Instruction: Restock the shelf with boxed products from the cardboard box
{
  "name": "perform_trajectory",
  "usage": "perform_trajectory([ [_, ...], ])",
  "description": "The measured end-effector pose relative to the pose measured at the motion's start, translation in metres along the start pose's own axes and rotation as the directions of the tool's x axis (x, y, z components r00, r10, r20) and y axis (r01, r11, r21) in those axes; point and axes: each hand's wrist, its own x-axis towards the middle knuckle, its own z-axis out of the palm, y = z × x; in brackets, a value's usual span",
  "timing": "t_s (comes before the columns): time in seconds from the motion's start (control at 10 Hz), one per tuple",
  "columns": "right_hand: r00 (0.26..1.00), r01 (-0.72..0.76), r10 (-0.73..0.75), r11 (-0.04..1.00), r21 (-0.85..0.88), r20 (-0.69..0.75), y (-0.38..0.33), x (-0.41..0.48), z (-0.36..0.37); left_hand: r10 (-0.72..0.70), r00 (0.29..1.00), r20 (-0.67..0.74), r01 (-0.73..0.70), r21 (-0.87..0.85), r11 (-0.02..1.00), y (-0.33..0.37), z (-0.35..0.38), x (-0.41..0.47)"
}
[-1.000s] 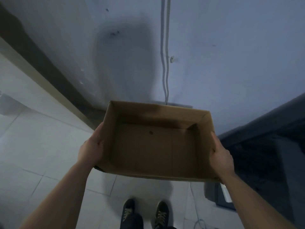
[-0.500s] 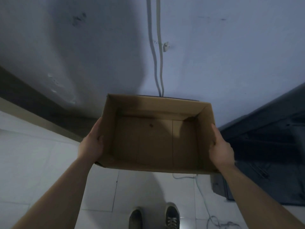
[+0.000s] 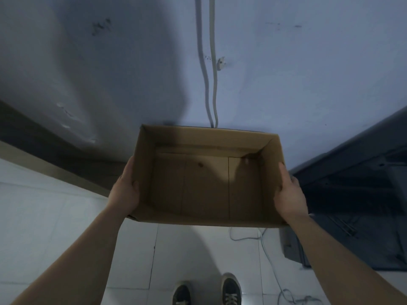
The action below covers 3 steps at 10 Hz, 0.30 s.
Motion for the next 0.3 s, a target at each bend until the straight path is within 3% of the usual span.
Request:
perform_trajectory([
  [0.3,0.99,0.127,-0.136,0.978,-0.164,-0.039,-0.043,-0.025,-0.042,0.043,0.999,0.008,-0.044,0.116,0.992,0.036,-0.043,-0.016],
])
